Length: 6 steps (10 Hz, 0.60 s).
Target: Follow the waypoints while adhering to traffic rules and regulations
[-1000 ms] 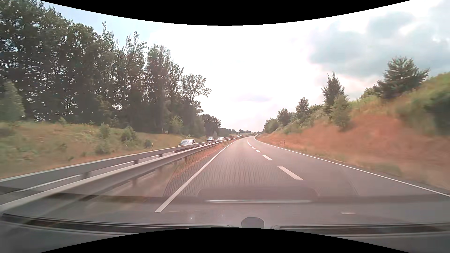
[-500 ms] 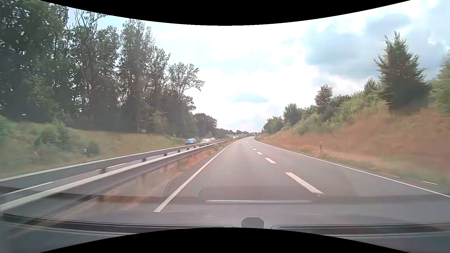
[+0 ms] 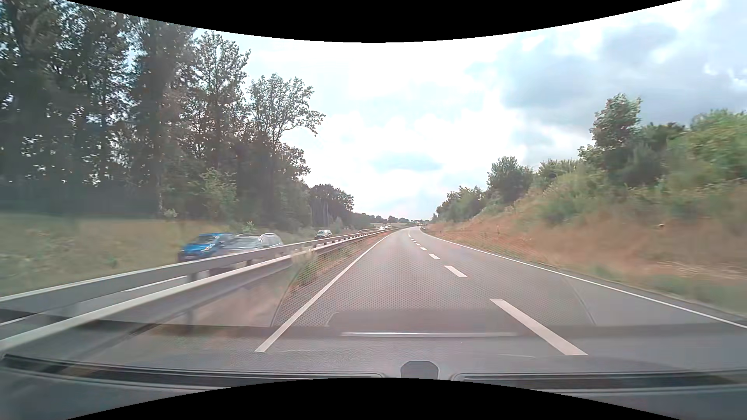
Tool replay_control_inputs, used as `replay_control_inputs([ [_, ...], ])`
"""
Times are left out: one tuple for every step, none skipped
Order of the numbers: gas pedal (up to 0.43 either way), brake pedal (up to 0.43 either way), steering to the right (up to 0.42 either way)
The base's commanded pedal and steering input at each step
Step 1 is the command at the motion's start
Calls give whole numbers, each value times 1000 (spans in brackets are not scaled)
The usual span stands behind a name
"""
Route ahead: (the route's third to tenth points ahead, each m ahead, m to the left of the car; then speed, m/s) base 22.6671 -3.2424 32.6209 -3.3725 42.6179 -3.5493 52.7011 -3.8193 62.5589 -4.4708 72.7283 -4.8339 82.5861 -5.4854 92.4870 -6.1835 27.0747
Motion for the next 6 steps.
replay_control_inputs([
  [280,0,4],
  [280,0,4],
  [280,0,5],
  [280,0,4],
  [287,0,4],
  [287,0,4],
])
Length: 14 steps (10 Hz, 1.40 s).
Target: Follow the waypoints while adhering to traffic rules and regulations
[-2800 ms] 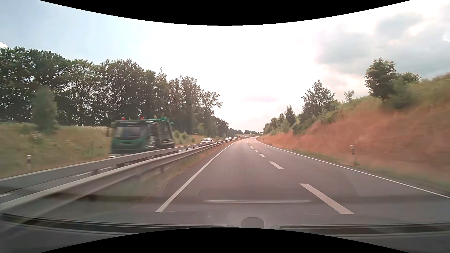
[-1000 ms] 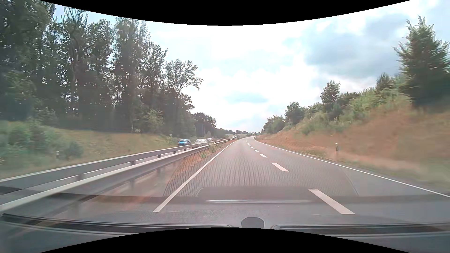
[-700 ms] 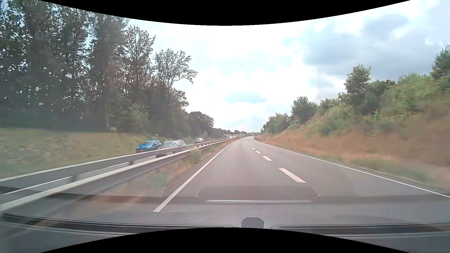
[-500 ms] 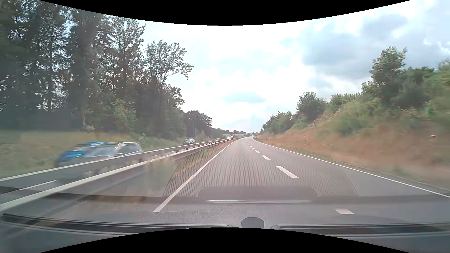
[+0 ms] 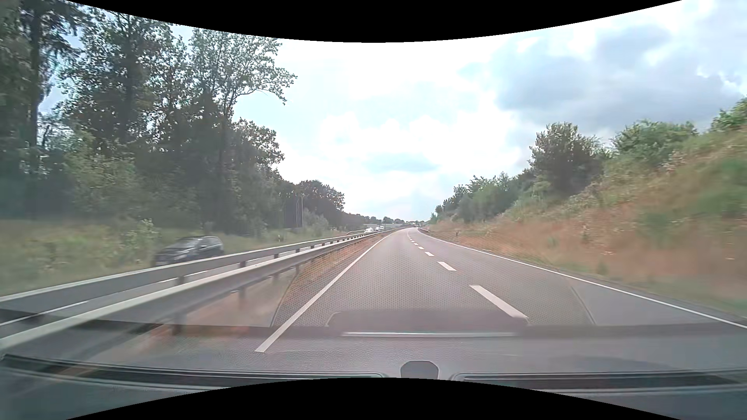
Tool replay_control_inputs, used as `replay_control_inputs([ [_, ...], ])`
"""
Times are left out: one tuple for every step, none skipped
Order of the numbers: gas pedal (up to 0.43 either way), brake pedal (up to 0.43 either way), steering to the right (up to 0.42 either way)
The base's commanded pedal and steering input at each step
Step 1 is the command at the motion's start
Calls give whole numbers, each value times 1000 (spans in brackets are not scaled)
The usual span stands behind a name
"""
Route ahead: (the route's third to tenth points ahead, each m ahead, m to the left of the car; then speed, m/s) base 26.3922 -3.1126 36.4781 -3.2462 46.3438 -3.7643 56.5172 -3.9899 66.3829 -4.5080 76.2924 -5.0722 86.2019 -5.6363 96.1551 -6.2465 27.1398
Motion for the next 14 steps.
replay_control_inputs([
  [287,0,5],
  [287,0,5],
  [287,0,5],
  [287,0,4],
  [287,0,3],
  [287,0,3],
  [287,0,3],
  [287,0,3],
  [287,0,3],
  [287,0,3],
  [287,0,3],
  [287,0,3],
  [287,0,3],
  [287,0,3],
])
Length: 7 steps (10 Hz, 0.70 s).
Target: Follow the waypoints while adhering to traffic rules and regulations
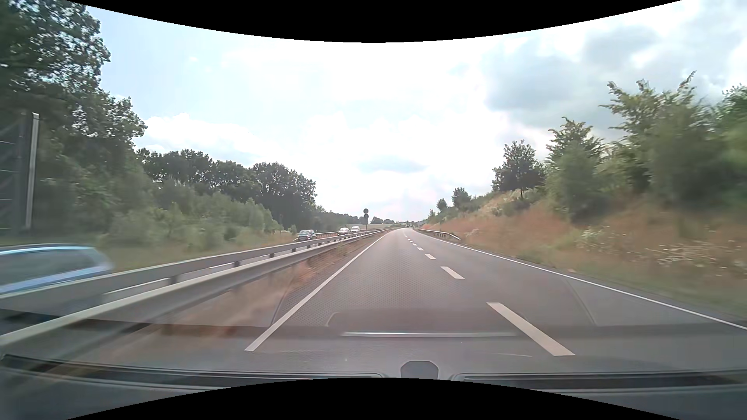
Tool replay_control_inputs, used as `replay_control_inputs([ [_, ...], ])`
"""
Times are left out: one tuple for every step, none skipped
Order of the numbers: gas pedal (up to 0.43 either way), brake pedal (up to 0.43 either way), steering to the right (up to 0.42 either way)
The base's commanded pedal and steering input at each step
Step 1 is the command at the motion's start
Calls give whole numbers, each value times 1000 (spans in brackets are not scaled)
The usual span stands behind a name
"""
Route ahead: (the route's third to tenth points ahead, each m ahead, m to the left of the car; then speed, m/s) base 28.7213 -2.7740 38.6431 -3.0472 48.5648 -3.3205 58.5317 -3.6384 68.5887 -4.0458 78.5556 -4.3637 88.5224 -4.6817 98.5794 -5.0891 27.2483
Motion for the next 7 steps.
replay_control_inputs([
  [287,0,3],
  [287,0,3],
  [287,0,3],
  [287,0,3],
  [287,0,3],
  [287,0,3],
  [287,0,2],
])
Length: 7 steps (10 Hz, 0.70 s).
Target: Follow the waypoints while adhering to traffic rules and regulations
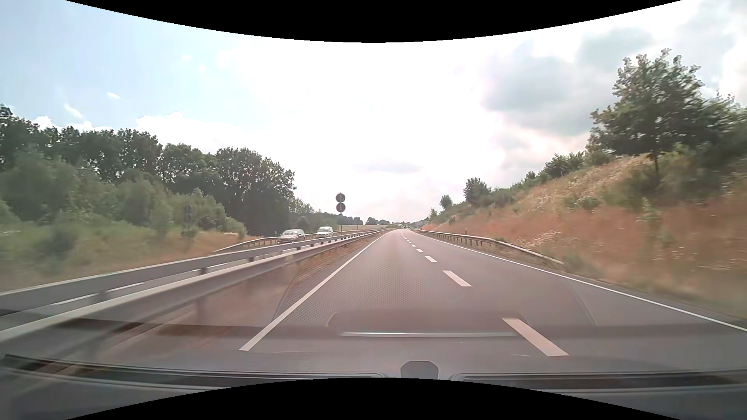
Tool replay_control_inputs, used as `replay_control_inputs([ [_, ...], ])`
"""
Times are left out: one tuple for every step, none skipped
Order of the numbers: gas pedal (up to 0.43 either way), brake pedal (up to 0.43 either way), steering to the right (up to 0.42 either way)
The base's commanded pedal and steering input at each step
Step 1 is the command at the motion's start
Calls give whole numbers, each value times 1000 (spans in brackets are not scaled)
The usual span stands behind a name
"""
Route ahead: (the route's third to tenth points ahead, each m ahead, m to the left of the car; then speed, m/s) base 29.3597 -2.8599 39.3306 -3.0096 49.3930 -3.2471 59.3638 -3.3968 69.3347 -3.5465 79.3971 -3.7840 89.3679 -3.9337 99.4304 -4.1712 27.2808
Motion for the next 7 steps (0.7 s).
replay_control_inputs([
  [287,0,2],
  [287,0,2],
  [287,0,2],
  [287,0,2],
  [287,0,1],
  [287,0,1],
  [287,0,0],
])
